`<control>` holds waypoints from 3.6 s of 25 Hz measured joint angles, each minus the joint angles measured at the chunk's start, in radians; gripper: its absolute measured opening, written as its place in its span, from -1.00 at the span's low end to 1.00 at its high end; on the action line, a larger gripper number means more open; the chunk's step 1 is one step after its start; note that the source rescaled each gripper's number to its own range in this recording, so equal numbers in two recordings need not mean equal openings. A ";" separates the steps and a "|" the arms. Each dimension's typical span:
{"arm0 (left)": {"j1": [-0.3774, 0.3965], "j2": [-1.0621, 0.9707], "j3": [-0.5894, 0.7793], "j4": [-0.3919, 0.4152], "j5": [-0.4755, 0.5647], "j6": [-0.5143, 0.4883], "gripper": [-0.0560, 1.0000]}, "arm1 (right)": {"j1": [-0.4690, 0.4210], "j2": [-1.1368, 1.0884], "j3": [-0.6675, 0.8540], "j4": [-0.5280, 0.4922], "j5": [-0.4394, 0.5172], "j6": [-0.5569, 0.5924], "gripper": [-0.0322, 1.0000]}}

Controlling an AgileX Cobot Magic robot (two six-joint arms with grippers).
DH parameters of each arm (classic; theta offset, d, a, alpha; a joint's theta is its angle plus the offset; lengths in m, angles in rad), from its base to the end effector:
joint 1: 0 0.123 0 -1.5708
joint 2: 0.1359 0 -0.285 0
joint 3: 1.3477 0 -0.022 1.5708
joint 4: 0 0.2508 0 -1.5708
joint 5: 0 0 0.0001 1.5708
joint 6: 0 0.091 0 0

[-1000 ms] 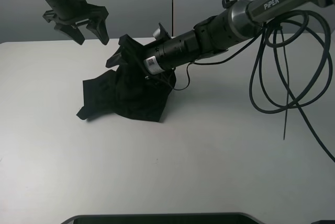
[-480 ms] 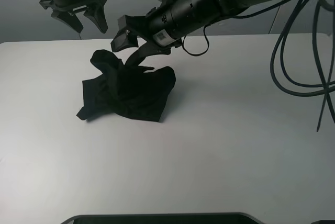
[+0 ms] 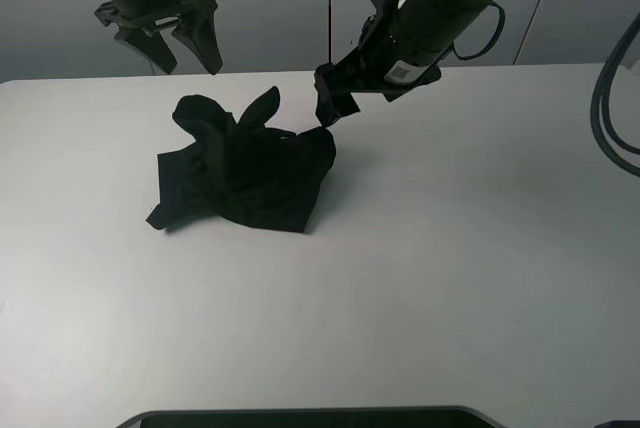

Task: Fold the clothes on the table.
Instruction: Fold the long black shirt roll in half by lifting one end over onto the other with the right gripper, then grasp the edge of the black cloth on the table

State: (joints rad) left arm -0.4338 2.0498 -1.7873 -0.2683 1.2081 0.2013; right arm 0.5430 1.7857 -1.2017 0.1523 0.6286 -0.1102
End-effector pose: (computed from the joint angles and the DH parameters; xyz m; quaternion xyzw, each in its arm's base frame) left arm 0.3830 -0.2023 0.2473 0.2743 0.9484 -0.1388 0.0771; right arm 0.3111 0.1973 0.2088 -0.2645 0.9372 0.1032 0.2028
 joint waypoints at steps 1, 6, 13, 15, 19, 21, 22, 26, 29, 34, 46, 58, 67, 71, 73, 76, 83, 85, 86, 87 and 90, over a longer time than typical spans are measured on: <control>-0.019 0.000 0.000 0.007 0.002 0.000 0.82 | -0.012 -0.014 0.019 -0.042 0.000 0.035 0.98; -0.147 0.000 0.000 0.045 0.004 -0.018 0.82 | -0.109 -0.077 0.146 -0.134 0.003 0.110 1.00; -0.290 0.000 0.000 0.213 0.008 -0.103 0.82 | -0.237 -0.138 0.243 -0.145 0.003 0.132 1.00; -0.320 0.000 0.000 0.229 0.008 -0.116 0.82 | -0.241 -0.142 0.248 -0.147 0.003 0.132 1.00; -0.368 0.008 0.000 0.251 0.008 -0.132 0.82 | -0.242 -0.143 0.248 -0.145 -0.005 0.135 1.00; -0.381 0.031 0.000 0.268 0.008 -0.138 0.82 | -0.242 -0.144 0.248 -0.145 -0.007 0.135 1.00; -0.381 0.050 0.000 0.274 0.008 -0.140 0.82 | -0.242 -0.144 0.248 -0.145 -0.007 0.135 1.00; -0.383 0.099 0.000 0.350 0.008 -0.178 0.82 | -0.242 -0.144 0.248 -0.145 -0.007 0.135 1.00; -0.381 0.101 0.000 0.418 0.008 -0.192 0.82 | -0.242 -0.144 0.248 -0.145 -0.007 0.135 1.00; -0.349 0.108 0.000 0.438 0.008 -0.180 0.82 | -0.242 -0.144 0.248 -0.145 -0.016 0.135 1.00; -0.161 0.113 0.000 0.428 0.008 -0.131 0.82 | -0.242 -0.149 0.248 -0.152 -0.022 0.135 1.00; -0.098 0.074 0.000 0.211 0.008 -0.066 0.82 | -0.242 -0.149 0.248 -0.160 -0.047 0.135 1.00; -0.236 0.065 0.000 0.203 0.008 -0.073 0.82 | -0.242 -0.149 0.248 -0.160 -0.053 0.135 1.00; -0.268 0.065 0.000 0.205 0.008 -0.085 0.82 | -0.242 -0.149 0.248 -0.160 -0.053 0.135 1.00; -0.283 0.065 0.000 0.207 0.008 -0.077 0.82 | -0.242 -0.149 0.248 -0.160 -0.053 0.135 1.00; -0.292 0.065 0.000 0.209 0.008 -0.068 0.82 | -0.242 -0.149 0.248 -0.160 -0.053 0.135 1.00; -0.295 0.040 0.000 0.209 0.003 -0.063 0.82 | -0.242 -0.149 0.248 -0.160 -0.053 0.135 1.00; -0.295 0.027 0.000 0.197 0.005 -0.045 0.82 | -0.242 -0.149 0.248 -0.160 -0.053 0.135 1.00; -0.295 0.027 0.000 0.191 0.005 -0.035 0.82 | -0.242 -0.149 0.248 -0.160 -0.053 0.135 1.00; -0.295 0.031 0.000 0.190 0.007 -0.029 0.82 | -0.242 -0.149 0.248 -0.160 -0.053 0.135 1.00; -0.295 0.073 0.000 0.192 0.007 -0.022 0.82 | -0.242 -0.149 0.248 -0.160 -0.053 0.135 1.00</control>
State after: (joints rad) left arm -0.7286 2.1227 -1.7873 -0.0761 1.2153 0.1793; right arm 0.3009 1.6364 -0.9540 -0.0077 0.5752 0.0245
